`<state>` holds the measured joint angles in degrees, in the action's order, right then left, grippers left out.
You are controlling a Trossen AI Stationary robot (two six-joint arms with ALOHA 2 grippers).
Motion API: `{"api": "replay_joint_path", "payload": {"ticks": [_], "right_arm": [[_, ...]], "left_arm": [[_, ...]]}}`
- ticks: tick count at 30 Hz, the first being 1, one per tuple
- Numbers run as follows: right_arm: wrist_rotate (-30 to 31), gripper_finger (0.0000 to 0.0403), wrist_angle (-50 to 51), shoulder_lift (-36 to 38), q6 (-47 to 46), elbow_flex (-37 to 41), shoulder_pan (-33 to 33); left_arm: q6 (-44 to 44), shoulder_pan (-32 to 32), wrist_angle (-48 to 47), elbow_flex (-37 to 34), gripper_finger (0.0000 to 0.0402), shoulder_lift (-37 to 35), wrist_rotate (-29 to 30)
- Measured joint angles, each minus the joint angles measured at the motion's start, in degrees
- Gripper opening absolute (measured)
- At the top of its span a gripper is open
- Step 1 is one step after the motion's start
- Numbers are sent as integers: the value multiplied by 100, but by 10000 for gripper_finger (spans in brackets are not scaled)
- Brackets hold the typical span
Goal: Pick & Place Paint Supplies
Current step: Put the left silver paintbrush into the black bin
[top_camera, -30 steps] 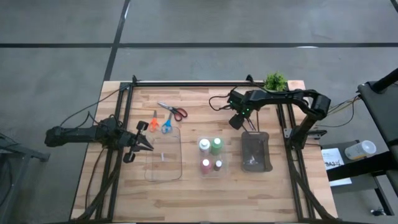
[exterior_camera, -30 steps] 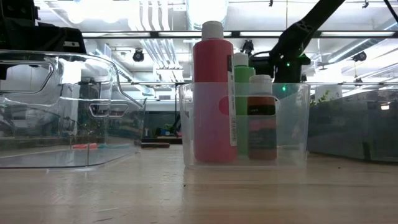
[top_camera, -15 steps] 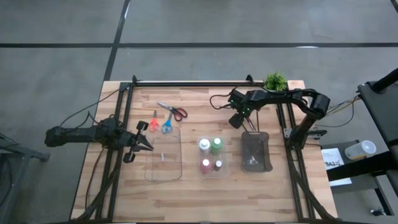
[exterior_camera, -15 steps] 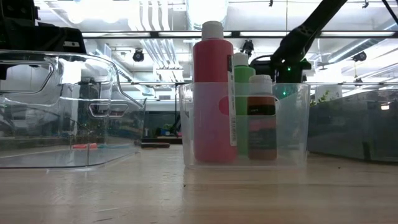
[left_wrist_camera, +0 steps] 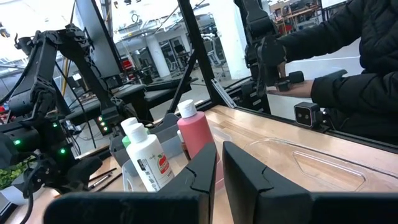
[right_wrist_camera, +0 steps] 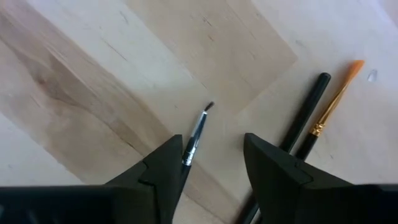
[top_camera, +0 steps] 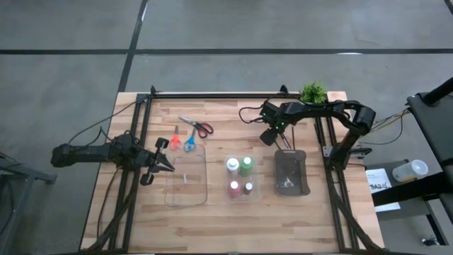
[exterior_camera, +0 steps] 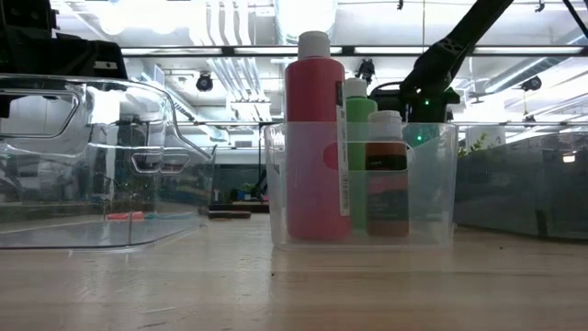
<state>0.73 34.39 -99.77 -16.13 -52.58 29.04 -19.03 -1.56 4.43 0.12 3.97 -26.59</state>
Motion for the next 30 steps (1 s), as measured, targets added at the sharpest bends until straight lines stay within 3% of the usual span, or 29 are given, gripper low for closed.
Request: {"api": "replay_joint_path", "payload": {"ticks": [14, 30], "right_arm": [[-116, 16, -97, -11, -41, 4, -142], [-189, 14, -96, 6, -147, 4, -138]], "left_arm": [[0, -2, 0, -2, 35, 0, 2], [0, -2, 0, -1, 36, 0, 2]]}}
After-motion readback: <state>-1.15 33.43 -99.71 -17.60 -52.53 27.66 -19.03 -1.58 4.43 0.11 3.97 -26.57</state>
